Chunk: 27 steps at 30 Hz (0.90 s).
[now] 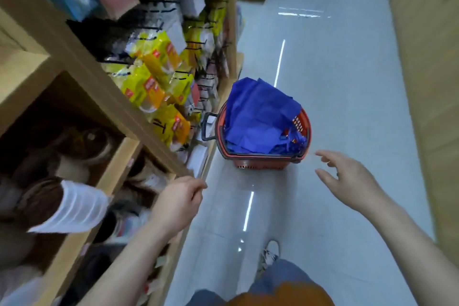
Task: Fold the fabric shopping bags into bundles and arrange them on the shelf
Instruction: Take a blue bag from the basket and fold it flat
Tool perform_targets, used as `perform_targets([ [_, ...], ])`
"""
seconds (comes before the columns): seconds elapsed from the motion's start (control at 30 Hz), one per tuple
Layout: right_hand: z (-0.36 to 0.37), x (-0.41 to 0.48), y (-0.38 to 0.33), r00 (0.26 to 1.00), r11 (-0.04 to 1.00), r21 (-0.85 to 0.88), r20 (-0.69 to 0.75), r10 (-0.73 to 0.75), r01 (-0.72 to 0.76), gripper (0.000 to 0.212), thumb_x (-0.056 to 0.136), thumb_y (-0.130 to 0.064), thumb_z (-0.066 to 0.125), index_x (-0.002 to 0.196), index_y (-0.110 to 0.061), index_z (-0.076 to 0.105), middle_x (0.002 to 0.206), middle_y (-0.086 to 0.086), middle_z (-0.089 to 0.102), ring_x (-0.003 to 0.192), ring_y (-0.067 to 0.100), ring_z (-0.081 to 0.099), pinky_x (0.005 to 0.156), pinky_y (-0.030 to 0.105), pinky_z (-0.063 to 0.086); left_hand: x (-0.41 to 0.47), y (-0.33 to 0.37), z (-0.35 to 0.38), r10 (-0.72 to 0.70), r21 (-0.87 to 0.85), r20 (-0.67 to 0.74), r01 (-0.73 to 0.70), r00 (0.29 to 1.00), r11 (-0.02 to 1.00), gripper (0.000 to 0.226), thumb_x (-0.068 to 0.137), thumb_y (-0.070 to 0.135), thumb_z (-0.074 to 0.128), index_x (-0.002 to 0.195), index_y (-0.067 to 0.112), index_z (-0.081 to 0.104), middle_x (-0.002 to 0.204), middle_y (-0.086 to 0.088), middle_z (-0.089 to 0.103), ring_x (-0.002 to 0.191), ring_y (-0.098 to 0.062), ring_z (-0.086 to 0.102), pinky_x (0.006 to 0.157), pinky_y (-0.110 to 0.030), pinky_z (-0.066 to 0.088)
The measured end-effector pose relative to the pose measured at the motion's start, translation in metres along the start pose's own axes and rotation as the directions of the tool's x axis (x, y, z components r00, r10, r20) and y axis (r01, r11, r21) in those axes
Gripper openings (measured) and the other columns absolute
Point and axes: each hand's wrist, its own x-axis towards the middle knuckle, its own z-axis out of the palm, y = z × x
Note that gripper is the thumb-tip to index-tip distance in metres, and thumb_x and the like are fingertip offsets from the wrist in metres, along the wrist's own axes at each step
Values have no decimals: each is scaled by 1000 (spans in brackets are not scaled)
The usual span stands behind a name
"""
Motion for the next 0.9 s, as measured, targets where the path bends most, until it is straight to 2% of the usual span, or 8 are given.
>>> perform_targets([
  [0.1,1,26,44,993,989,96,-6,117,-115,45,90,-18,66,134,-19,56,121,9,63,109,26,61,91,44,50,52,13,23,-62,-25,38,63,997,998,22,87,7,61,103,14,75,104,-4,73,101,-23,65,85,-25,44],
  [0.33,24,109,96,946,921,213,53,321,-325,50,95,-25,60,143,-21,45,132,9,56,113,24,57,89,30,40,164,12,67,-186,-16,160,191,969,981,30,92,14,53,117,23,69,114,-2,70,102,-22,65,87,-32,51],
  [0.43,44,152,111,919,887,243,95,382,-393,55,96,-26,58,147,-21,38,140,10,50,121,25,53,94,30,39,216,5,90,-196,-40,185,207,963,978,36,92,12,53,125,19,64,123,-5,65,111,-23,60,92,-34,48],
  [0.57,72,215,130,873,837,246,163,460,-488,64,96,-28,59,152,-21,28,151,10,40,136,26,42,111,39,36,301,-13,133,-171,-40,220,184,960,982,42,90,10,56,132,16,59,132,-8,59,121,-27,54,102,-38,44],
  [0.67,99,271,145,860,829,229,178,479,-510,66,95,-26,61,152,-20,27,152,9,40,138,26,40,109,34,33,373,-35,175,-161,-13,280,172,946,985,47,87,8,58,134,13,57,135,-11,56,124,-30,50,106,-36,37],
  [0.77,130,329,162,855,821,243,204,477,-517,67,93,-26,63,151,-23,29,147,6,45,133,25,45,101,29,35,435,-53,219,-177,36,352,175,919,984,54,85,10,58,139,16,52,148,-12,41,134,-32,37,112,-37,29],
  [0.83,150,369,173,868,834,249,212,449,-492,74,89,-33,63,153,-26,25,151,2,43,135,22,44,108,32,36,475,-59,243,-194,56,377,186,906,981,61,84,11,58,144,20,46,156,-14,26,141,-34,24,116,-39,25],
  [0.9,169,407,183,891,856,256,204,406,-449,77,89,-26,65,153,-24,24,153,-3,39,137,15,41,111,29,32,509,-63,265,-208,67,376,198,903,978,67,83,10,59,146,25,42,160,-15,11,144,-35,13,118,-40,19],
])
